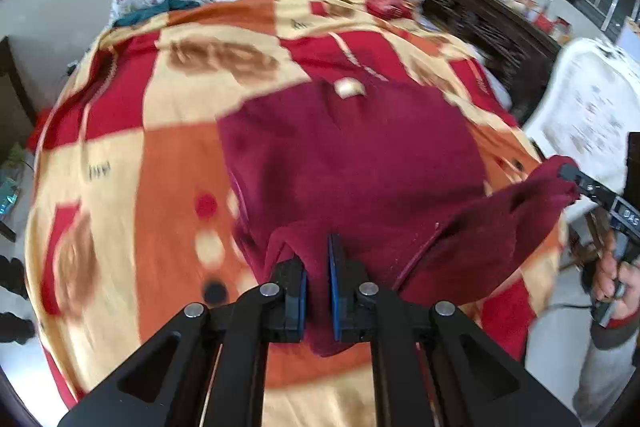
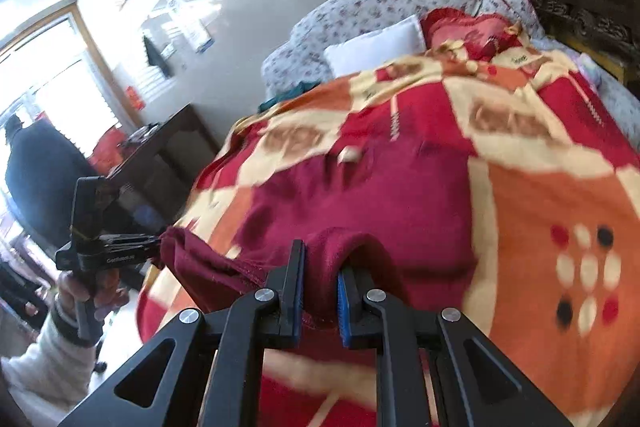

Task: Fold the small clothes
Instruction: 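Lift the hem with both grippers and fold it over toward the collar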

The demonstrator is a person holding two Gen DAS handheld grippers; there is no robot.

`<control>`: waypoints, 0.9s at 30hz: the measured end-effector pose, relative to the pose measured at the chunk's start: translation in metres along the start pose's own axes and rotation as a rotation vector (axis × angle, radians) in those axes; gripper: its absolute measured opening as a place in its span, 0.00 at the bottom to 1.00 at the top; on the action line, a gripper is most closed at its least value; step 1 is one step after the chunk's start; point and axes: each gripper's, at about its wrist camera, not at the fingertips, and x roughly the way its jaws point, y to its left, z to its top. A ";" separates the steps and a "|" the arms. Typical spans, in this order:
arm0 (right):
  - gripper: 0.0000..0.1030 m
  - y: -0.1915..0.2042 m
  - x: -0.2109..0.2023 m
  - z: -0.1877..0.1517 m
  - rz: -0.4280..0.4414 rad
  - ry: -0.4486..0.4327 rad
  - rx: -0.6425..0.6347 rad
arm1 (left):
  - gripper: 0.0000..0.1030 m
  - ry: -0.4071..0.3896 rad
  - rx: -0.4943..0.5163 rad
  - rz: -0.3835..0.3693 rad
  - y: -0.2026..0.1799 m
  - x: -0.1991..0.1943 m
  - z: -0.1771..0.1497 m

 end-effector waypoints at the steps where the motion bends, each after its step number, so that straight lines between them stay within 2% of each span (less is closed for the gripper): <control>1: 0.14 -0.006 0.014 0.014 -0.021 -0.004 -0.003 | 0.08 -0.003 0.000 0.023 0.003 0.008 0.011; 2: 0.14 -0.011 0.023 0.022 -0.037 -0.002 -0.002 | 0.08 -0.004 -0.007 0.057 0.008 0.019 0.028; 6: 0.14 -0.040 0.078 0.055 -0.089 0.036 0.036 | 0.08 0.013 -0.055 0.098 0.024 0.058 0.064; 10: 0.15 -0.070 0.133 0.076 -0.111 0.080 0.102 | 0.08 0.040 -0.092 0.122 0.037 0.093 0.086; 12: 0.20 -0.085 0.152 0.080 -0.140 0.096 0.143 | 0.11 0.060 -0.102 0.127 0.042 0.108 0.090; 15: 0.34 -0.105 0.162 0.085 -0.096 0.098 0.241 | 0.12 0.100 -0.147 0.099 0.053 0.123 0.098; 17: 0.62 -0.104 0.142 0.093 -0.114 0.029 0.239 | 0.13 0.103 -0.144 0.074 0.055 0.120 0.102; 18: 0.66 -0.100 0.126 0.097 -0.145 -0.024 0.225 | 0.17 0.099 -0.139 0.065 0.055 0.117 0.104; 20: 0.66 -0.091 0.107 0.101 -0.145 -0.067 0.181 | 0.28 0.077 -0.129 0.052 0.053 0.106 0.107; 22: 0.61 -0.070 0.097 0.098 -0.141 -0.052 0.087 | 0.70 -0.012 -0.118 0.130 0.050 0.089 0.108; 24: 0.51 -0.048 0.098 0.092 -0.182 -0.031 -0.015 | 0.77 -0.116 -0.101 0.165 0.047 0.072 0.110; 25: 0.45 -0.036 0.106 0.087 -0.190 -0.001 -0.076 | 0.77 -0.135 -0.098 0.160 0.046 0.068 0.110; 27: 0.40 -0.027 0.123 0.082 -0.200 0.047 -0.123 | 0.77 -0.109 -0.094 0.135 0.041 0.069 0.108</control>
